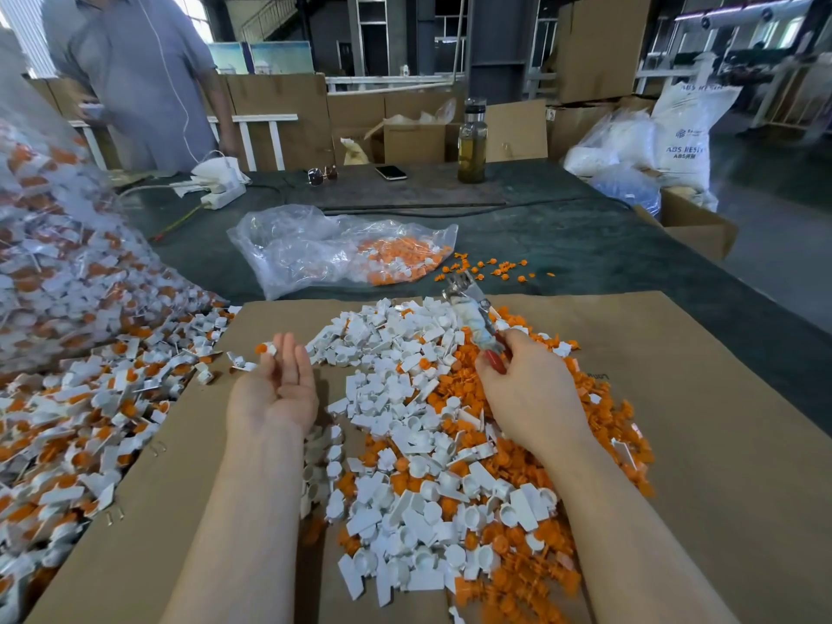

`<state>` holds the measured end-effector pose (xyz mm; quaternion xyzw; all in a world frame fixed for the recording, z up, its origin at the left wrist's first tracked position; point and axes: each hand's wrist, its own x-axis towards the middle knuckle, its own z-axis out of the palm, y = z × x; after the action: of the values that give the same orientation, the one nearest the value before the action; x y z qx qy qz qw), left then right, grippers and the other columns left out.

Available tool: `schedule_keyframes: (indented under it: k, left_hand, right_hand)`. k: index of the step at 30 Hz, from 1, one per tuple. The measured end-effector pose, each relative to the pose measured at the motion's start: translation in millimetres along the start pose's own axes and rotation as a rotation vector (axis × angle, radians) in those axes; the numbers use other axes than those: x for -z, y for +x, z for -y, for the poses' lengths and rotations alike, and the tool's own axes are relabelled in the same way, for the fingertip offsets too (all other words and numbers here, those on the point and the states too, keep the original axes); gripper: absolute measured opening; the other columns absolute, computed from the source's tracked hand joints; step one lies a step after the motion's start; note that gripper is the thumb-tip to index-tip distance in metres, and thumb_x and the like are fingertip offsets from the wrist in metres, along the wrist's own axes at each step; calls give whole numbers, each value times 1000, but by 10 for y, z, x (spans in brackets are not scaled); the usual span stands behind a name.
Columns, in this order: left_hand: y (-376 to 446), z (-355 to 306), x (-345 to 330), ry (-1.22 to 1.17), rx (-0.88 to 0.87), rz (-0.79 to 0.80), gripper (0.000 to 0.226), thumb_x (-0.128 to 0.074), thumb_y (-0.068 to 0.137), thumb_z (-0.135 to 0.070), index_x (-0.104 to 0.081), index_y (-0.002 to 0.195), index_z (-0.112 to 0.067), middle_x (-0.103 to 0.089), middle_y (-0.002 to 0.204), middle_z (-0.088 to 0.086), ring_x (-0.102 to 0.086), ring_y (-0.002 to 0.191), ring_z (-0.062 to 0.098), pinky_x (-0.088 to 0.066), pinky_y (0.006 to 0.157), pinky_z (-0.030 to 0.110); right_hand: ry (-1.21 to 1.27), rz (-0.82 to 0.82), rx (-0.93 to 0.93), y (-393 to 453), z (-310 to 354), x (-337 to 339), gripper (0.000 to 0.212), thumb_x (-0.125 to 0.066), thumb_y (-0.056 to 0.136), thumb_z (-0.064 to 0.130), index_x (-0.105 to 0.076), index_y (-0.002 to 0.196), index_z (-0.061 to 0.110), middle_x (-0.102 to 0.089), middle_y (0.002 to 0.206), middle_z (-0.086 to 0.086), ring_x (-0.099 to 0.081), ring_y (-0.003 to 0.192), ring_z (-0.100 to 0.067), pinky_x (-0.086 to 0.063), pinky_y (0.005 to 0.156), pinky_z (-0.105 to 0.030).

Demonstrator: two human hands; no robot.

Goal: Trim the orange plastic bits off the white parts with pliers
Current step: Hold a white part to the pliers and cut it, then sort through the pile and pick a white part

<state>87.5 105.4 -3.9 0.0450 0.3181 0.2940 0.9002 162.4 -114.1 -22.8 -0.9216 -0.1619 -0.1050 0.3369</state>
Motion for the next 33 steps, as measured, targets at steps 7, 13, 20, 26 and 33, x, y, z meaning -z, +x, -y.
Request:
schedule_keyframes:
  k: [7,13,20,26,33]
  left_hand:
    - [31,10,16,-76,-37,-1,17,-44,103,-6,-61,99,-5,-70,95,5,-70,78,12,-59,65,26]
    - [-30,8,13,299,-114,52,19,-64,95,-16,-69,112,-14,-76,87,-6,-69,70,2,-55,68,18]
    - [-149,303,21,1534,-445,256,7,-73,89,-29,-68,92,-32,-67,100,-8,-62,85,11,-51,68,30]
    - [-69,417,80,1943,-497,353,22,-77,81,-47,-66,93,-32,-67,86,-9,-67,83,15,-56,86,40]
    - [-17,442,104,1978,-644,438,15,-73,88,-29,-60,86,-37,-63,87,-18,-57,79,-3,-43,62,18]
  right_hand:
    - [-46,1,-58,22,-33,2,18,-51,97,35,-58,103,20,-47,72,15,-49,61,-3,-30,47,-18]
    - [-111,50,-103,11,-63,-9,13,-54,95,37,-53,92,24,-50,73,11,-51,63,-7,-34,46,-23]
    - [-177,52,-2,-19,22,-59,12,-56,93,38,-53,91,27,-51,76,12,-52,67,-9,-41,52,-24]
    - [-309,47,43,-44,55,-85,27,-59,91,45,-57,106,23,-51,89,8,-45,74,-12,-35,53,-25]
    - [-339,45,31,-49,65,-94,30,-60,90,47,-58,109,24,-48,87,10,-44,71,-10,-31,48,-23]
